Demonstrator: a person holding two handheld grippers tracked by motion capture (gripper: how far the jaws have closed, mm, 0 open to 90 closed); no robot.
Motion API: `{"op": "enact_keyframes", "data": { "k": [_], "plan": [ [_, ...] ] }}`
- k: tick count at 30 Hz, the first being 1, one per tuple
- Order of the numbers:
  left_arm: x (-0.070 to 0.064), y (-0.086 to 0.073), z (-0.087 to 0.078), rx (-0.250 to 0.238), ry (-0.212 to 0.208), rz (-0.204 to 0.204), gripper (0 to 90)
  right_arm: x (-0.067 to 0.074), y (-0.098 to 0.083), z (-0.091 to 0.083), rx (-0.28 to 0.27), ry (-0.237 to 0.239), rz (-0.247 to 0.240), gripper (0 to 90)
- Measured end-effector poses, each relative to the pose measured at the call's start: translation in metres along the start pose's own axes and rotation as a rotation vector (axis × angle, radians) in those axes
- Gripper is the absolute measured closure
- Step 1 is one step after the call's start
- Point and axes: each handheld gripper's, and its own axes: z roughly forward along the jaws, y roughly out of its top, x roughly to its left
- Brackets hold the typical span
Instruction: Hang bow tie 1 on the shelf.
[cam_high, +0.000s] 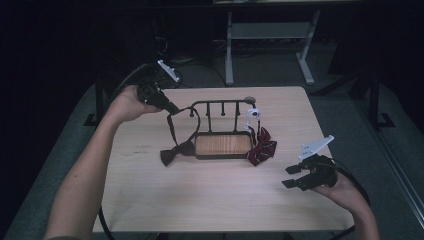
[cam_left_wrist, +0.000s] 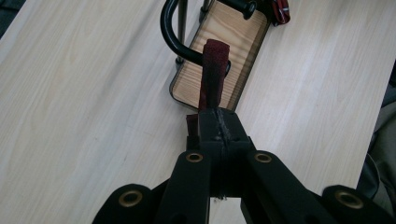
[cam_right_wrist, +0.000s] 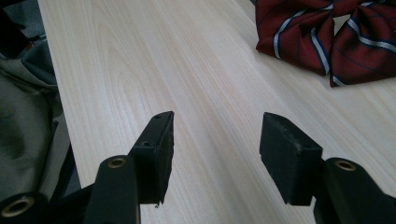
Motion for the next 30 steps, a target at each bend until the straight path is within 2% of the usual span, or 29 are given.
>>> {"op": "enact_keyframes", "data": {
  "k": [7, 17, 24, 28, 30],
  "plan": [
    [0.007, 0.000, 0.006, 0.026, 0.017, -0.028, 89.8, 0.000, 0.001, 0.001, 0.001, 0.001, -0.003, 44.5],
    [0.007, 0.001, 0.010, 0.049, 0.050, -0.043, 89.1, 0.001, 0.002, 0.003, 0.006, 0.009, -0.001, 44.5],
    [0.006, -0.001, 0.009, 0.057, 0.065, -0.046, 80.4, 0.001, 0.002, 0.003, 0.006, 0.005, -0.005, 44.5],
    [0.003, -0.007, 0.009, 0.040, 0.061, -0.058, 78.0, 0.001, 0.002, 0.002, 0.003, 0.006, -0.005, 44.5],
    [0.002, -0.010, 0.010, 0.042, 0.059, -0.051, 76.7, 0.001, 0.002, 0.002, 0.001, 0.006, -0.004, 44.4]
  ]
}}
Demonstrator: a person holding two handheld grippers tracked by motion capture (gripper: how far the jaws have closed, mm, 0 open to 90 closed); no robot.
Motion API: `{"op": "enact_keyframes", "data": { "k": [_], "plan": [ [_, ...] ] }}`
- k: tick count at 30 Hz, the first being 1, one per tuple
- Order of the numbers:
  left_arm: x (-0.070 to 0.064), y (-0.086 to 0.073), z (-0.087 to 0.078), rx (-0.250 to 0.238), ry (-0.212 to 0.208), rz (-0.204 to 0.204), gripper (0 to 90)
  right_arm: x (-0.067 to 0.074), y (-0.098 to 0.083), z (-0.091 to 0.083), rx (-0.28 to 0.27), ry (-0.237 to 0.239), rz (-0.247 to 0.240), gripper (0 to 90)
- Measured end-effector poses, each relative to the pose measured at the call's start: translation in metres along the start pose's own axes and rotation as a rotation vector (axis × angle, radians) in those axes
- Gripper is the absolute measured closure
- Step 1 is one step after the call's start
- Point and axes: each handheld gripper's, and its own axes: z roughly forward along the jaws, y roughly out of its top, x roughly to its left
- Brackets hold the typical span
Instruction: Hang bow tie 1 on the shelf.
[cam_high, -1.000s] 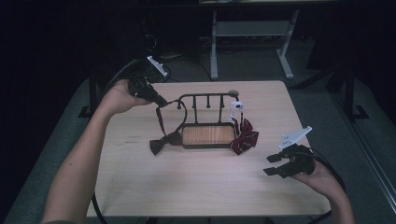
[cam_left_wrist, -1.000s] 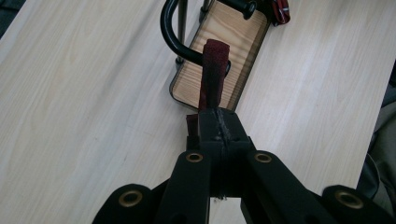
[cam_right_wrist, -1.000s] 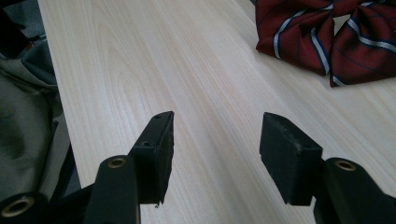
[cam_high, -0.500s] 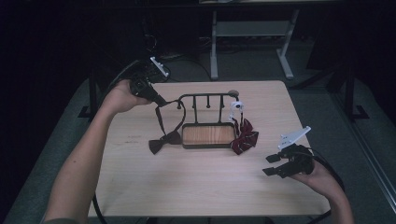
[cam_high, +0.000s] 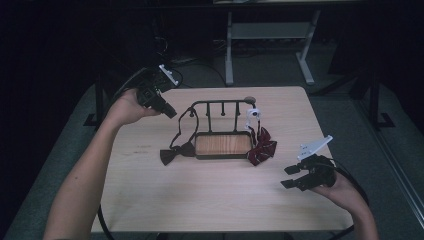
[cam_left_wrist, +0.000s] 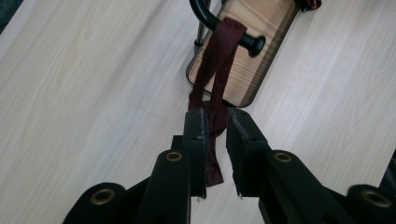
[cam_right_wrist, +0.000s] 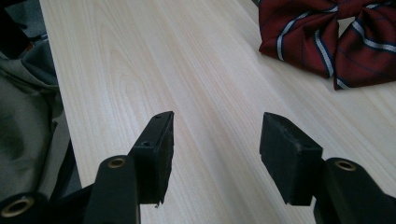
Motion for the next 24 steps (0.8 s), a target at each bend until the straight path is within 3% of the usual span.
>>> {"op": "enact_keyframes", "data": {
  "k": [4, 20, 24],
  "plan": [
    [-0.005, -0.005, 0.002, 0.007, 0.003, 0.010, 75.0, -0.001, -0.001, 0.000, 0.004, -0.007, 0.004, 44.2],
    [-0.034, -0.038, -0.006, -0.050, 0.003, 0.053, 70.0, -0.002, -0.003, -0.004, -0.004, -0.027, 0.023, 41.4],
    [-0.042, -0.047, -0.004, -0.069, -0.005, 0.048, 66.1, -0.003, -0.005, -0.007, -0.010, -0.038, 0.039, 38.9]
  ]
}}
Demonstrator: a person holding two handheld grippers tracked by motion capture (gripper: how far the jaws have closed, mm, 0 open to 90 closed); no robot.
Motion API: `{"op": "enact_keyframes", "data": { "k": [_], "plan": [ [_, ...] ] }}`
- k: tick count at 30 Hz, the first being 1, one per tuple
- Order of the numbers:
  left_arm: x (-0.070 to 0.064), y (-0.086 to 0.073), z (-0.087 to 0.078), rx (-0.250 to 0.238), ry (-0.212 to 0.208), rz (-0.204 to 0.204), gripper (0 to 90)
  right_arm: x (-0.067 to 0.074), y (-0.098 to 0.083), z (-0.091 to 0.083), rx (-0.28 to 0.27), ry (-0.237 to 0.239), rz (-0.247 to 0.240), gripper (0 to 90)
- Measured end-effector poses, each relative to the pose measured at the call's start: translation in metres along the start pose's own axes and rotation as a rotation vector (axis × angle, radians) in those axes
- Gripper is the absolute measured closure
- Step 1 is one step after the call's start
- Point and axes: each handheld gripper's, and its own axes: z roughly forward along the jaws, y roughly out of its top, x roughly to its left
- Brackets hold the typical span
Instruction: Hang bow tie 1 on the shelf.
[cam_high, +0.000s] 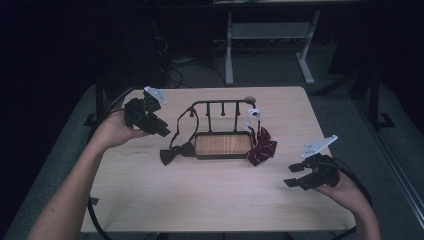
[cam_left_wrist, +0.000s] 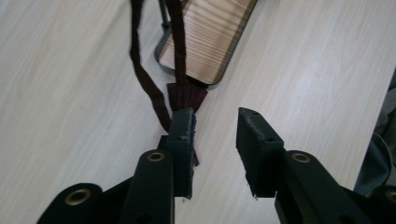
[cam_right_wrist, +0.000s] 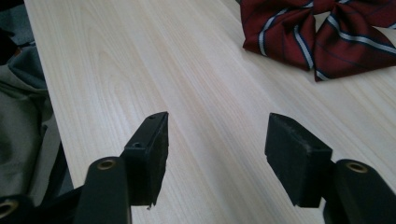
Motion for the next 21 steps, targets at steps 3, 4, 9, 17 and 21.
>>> {"op": "enact_keyframes", "data": {
  "k": [3, 4, 9, 17, 21],
  "plan": [
    [-0.004, -0.004, 0.001, -0.006, -0.002, 0.006, 63.2, -0.001, -0.001, -0.001, -0.003, -0.003, -0.001, 38.5],
    [-0.006, -0.006, 0.002, -0.008, -0.003, 0.008, 63.2, -0.001, -0.001, -0.001, -0.003, -0.004, 0.002, 38.4],
    [-0.015, -0.017, 0.007, -0.005, -0.006, 0.018, 57.7, -0.002, -0.002, -0.003, -0.007, -0.010, 0.008, 37.7],
    [-0.028, -0.038, 0.017, -0.013, 0.003, 0.020, 52.2, -0.002, -0.003, -0.004, -0.005, -0.014, 0.015, 37.7],
    [-0.034, -0.047, 0.018, -0.024, 0.012, 0.021, 48.9, -0.002, -0.004, -0.005, -0.009, -0.017, 0.016, 37.4]
  ]
}}
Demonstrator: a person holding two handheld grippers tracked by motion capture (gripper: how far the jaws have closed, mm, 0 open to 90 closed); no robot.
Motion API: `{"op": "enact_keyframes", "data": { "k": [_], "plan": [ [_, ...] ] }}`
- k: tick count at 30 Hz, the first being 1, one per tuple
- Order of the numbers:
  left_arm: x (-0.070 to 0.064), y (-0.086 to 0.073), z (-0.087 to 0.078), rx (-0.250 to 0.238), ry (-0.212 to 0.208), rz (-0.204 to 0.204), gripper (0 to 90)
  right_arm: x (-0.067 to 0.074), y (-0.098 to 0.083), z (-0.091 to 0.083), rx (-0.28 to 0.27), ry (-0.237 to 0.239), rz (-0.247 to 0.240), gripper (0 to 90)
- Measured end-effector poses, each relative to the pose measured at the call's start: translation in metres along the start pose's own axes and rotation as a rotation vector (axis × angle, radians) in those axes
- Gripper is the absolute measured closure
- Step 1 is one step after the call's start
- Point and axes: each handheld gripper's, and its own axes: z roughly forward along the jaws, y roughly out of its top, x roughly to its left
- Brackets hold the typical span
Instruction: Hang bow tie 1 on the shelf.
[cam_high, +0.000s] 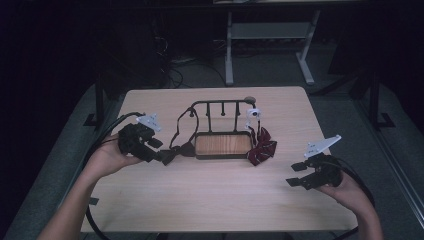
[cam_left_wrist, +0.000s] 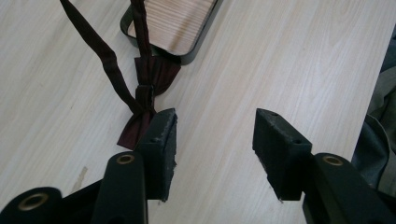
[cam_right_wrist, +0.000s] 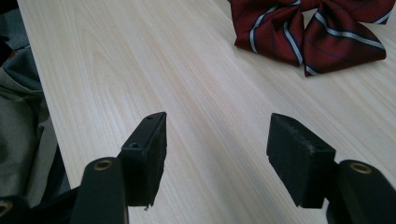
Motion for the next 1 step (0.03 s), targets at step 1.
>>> {"op": "enact_keyframes", "data": {
  "k": [1],
  "plan": [
    [-0.0017, -0.0020, 0.0003, -0.003, 0.004, -0.003, 48.9, 0.0000, 0.0000, 0.0000, 0.000, 0.000, 0.000, 37.4]
  ]
}}
